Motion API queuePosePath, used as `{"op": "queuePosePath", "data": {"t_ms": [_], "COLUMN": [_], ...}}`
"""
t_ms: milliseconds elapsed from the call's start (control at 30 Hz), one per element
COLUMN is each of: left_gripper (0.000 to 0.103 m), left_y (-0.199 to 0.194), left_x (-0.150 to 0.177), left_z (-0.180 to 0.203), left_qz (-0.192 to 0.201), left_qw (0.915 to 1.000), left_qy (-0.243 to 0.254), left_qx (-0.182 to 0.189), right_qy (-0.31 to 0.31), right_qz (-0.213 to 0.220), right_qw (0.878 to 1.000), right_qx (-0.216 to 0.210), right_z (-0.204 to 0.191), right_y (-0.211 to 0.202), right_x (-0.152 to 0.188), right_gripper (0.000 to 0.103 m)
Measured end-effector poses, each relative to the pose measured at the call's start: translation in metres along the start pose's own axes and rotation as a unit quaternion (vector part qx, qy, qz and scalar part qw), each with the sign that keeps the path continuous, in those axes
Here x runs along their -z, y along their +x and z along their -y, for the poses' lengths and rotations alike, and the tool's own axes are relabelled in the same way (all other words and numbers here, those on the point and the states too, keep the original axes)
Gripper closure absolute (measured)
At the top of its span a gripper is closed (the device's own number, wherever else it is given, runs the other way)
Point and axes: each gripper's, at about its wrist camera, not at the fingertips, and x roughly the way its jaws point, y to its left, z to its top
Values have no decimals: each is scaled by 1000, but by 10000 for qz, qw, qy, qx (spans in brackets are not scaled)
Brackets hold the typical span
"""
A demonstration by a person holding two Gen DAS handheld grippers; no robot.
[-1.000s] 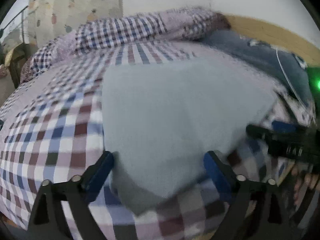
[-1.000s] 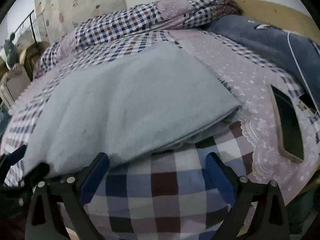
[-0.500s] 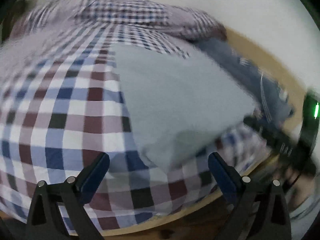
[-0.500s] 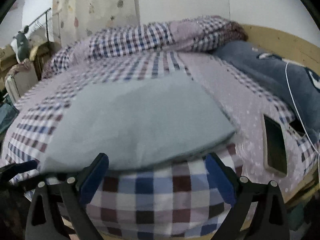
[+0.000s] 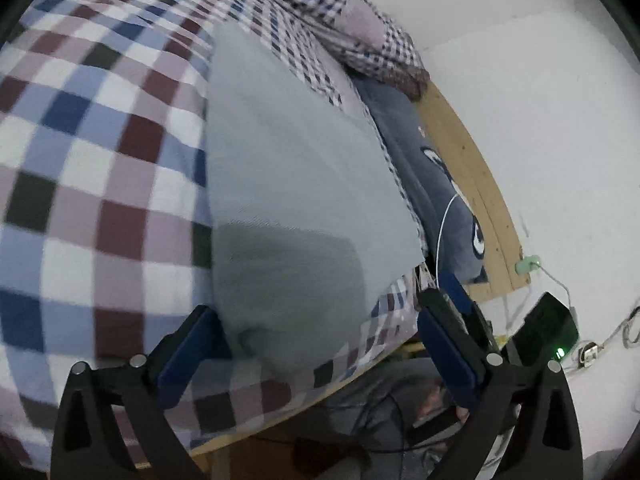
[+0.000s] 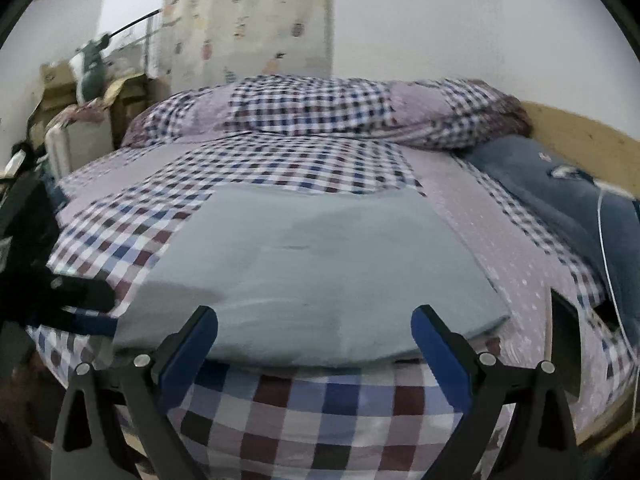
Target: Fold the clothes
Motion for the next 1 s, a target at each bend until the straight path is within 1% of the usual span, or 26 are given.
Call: {"op": "queuePosePath", "data": {"t_ms": [133,233,333,400,533,633,700,800,900,933,1000], "left_gripper": [1,1,1,1,1,1,1,1,1,1,1], "left_y": [6,7,5,2,-4,-11,-13,-15,-12,-12,-14], "left_x": [-13,-17,-23,-27,-36,-43,-48,-49,-49,-49,-48], "left_z": [-7,-11,-13,-12,-10,-6,-3,-2,-4,-6,-9], "left_qz": [-59,-107,-179,-204,-195,-179,-180,-217,-268,-282,-308], "left_qw": [9989,9964,9934,9909,9834,9770,9743,9734,9730,9727,9722], "left_qy": [-379,-688,-886,-982,-1163,-1244,-1252,-1259,-1290,-1306,-1334], "left_qx": [272,484,706,902,1376,1723,1863,1901,1894,1898,1902], "right_qy": [-497,-1256,-2055,-2531,-3018,-3256,-3441,-3632,-3580,-3549,-3452], "right_qz": [120,231,302,353,489,569,616,642,588,563,550], "right_qw": [9986,9916,9781,9668,9520,9434,9362,9283,9301,9313,9354], "right_qx": [-141,-179,-137,-80,129,278,371,473,566,595,535], "right_z": [-22,-52,-82,-99,-115,-123,-128,-133,-129,-127,-123], "right_y": [-1,-1,2,7,20,32,40,52,62,66,67], "right_x": [2,9,19,27,32,32,34,35,31,29,25], "right_gripper": [3,3,3,3,3,3,3,4,5,7,25]}}
